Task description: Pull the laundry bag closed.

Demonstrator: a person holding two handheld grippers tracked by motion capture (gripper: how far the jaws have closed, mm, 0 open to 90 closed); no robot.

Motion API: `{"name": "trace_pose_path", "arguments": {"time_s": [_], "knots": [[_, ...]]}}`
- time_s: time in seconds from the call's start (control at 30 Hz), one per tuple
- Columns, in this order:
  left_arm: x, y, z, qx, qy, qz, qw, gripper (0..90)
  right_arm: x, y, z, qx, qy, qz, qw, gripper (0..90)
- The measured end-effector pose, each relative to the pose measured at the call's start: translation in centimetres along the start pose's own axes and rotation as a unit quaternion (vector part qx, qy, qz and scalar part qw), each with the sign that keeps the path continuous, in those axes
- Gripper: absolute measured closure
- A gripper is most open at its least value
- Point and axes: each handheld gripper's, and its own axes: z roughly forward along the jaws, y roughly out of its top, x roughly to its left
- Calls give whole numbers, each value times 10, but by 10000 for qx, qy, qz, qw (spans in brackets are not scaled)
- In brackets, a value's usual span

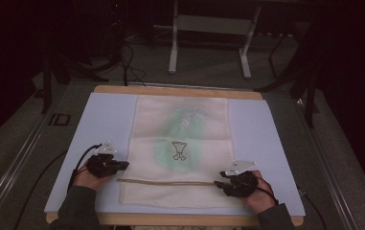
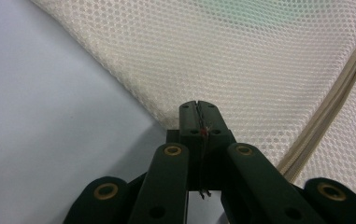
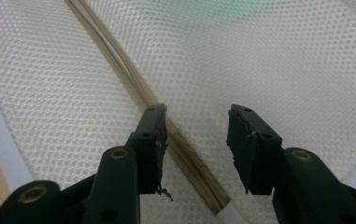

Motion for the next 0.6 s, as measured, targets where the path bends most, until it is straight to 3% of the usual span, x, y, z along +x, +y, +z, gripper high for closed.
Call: {"name": "trace_pose_path", "arguments": {"time_s": [0.43, 0.6], "knots": [[1, -1, 2, 56, 4, -7, 10000, 897, 11, 12, 7, -21, 131, -208, 9997, 573], [2, -1, 2, 54, -46, 4, 10000, 897, 18, 22, 14, -74, 315, -331, 9989, 578]]}}
